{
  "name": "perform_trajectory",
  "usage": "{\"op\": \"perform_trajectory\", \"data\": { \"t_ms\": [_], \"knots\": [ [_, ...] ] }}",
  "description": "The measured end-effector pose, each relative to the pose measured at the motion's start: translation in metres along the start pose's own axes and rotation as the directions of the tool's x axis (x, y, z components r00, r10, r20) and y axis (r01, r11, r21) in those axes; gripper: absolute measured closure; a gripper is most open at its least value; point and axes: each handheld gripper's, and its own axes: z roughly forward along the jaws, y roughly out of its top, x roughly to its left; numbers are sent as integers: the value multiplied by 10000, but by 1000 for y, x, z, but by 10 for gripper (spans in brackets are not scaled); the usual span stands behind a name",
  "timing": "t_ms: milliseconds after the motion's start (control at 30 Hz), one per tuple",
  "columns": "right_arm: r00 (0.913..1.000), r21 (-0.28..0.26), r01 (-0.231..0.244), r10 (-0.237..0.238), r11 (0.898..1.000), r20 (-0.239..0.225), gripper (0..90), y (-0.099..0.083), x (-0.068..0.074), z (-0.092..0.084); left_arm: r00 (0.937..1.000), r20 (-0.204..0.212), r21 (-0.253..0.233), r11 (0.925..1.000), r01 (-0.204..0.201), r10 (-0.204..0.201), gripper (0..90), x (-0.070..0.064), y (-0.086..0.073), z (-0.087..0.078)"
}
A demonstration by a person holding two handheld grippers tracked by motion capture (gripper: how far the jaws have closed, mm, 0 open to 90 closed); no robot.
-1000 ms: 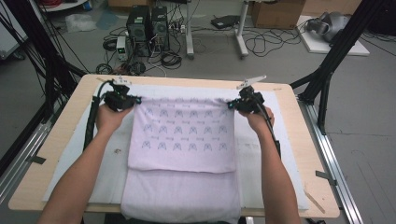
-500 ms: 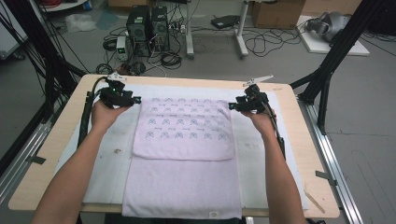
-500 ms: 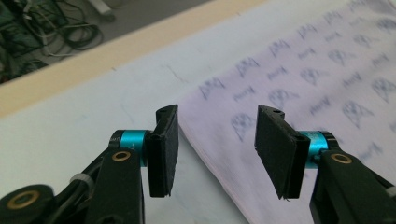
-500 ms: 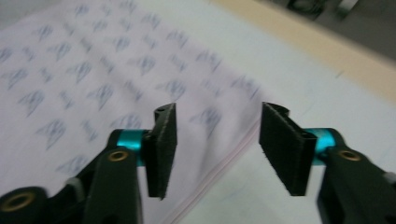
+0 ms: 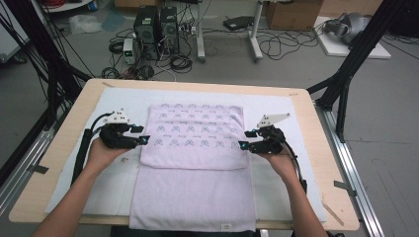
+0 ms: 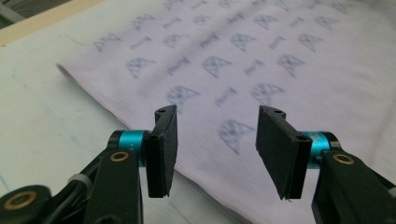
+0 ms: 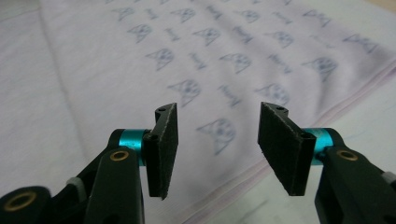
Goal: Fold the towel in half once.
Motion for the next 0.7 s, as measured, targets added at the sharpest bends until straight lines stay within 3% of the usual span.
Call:
{"op": "perform_trajectory", "data": {
  "t_ms": [67,100,233,300,500,700],
  "knots": [
    [9999,-63,56,-57,10000,-90,475,-9,10,-2,9998,160,103,9999,-130,128,494,-10,-8,-4],
    [9995,190,5,1,9998,-308,465,-11,14,-2,9996,265,53,9999,-111,109,494,-14,-13,-5],
    [9977,18,647,-646,9979,-207,482,-23,34,-6,9995,312,-49,10000,-59,61,496,-26,-31,-11],
    [9980,-119,541,-544,9985,-309,482,-29,39,-7,9992,395,-19,10000,-16,17,497,-30,-37,-10],
    [9980,-1,563,-562,9984,-299,480,-40,46,-3,9973,527,316,9981,-527,510,529,-43,-42,-6],
    [9981,172,468,-460,9988,-417,499,-47,48,1,9965,663,708,9959,-561,515,583,-41,-45,2]
  ]
}}
